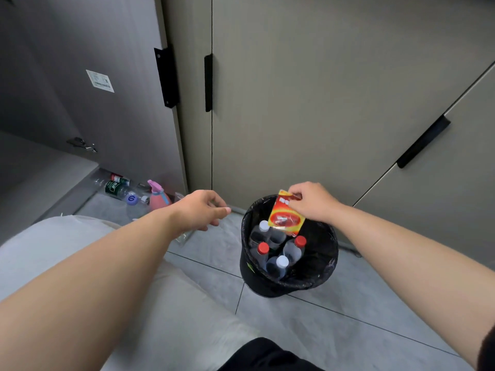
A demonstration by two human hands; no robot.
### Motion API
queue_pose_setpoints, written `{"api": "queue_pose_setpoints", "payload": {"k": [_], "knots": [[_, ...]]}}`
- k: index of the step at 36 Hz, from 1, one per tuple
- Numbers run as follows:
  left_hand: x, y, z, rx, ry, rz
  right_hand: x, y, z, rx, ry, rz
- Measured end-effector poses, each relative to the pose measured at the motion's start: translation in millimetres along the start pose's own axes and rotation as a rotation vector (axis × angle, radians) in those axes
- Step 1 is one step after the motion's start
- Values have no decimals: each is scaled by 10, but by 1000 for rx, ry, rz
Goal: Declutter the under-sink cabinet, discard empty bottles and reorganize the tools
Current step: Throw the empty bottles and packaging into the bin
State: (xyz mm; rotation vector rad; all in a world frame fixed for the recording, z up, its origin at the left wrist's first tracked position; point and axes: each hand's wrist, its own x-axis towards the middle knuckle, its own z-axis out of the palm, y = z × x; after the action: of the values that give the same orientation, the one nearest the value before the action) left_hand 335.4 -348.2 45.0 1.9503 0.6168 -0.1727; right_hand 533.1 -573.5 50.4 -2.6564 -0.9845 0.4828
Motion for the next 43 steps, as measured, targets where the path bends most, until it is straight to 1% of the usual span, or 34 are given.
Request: {"api": "queue_pose_setpoints", "payload": {"k": [4, 9, 12, 14, 16, 19, 22, 24, 27, 32, 34, 36, 39, 43], "knots": [[-11, 19, 16, 40, -43, -13, -60, 98, 322, -153, -100, 86], [-30, 53, -2, 35, -41, -23, -136, 93, 759, -199, -200, 171], [-23, 50, -10, 36, -25, -24, -125, 95, 854, -192, -183, 194], [-12, 47, -19, 52, -10, -21, -85, 39, 807, -200, -145, 176], [-4, 49, -46, 88, 8, -17, -24, -76, 700, -181, -91, 130], [-15, 93, -198, 175, 13, -29, 90, -343, 516, -87, -31, 10], [-57, 151, -561, 204, -26, -46, 210, -724, 393, 49, -12, -129], [-110, 130, -893, 243, -10, -49, 308, -1039, 372, 118, -24, -224], [-183, -84, -1399, 322, 136, -74, 490, -1557, 418, 168, -72, -340], [-302, -872, -2000, 298, 419, -231, 894, -2381, 704, 147, -189, -483], [-316, -1266, -2113, 252, 507, -295, 1115, -2687, 890, 112, -251, -512], [-307, -1649, -2167, 159, 553, -358, 1378, -2979, 1116, 53, -304, -534], [-252, -2182, -2194, -82, 553, -425, 1846, -3424, 1540, -61, -352, -538], [-168, -2737, -2172, -458, 604, -504, 2471, -3916, 2214, -182, -503, -454]]}}
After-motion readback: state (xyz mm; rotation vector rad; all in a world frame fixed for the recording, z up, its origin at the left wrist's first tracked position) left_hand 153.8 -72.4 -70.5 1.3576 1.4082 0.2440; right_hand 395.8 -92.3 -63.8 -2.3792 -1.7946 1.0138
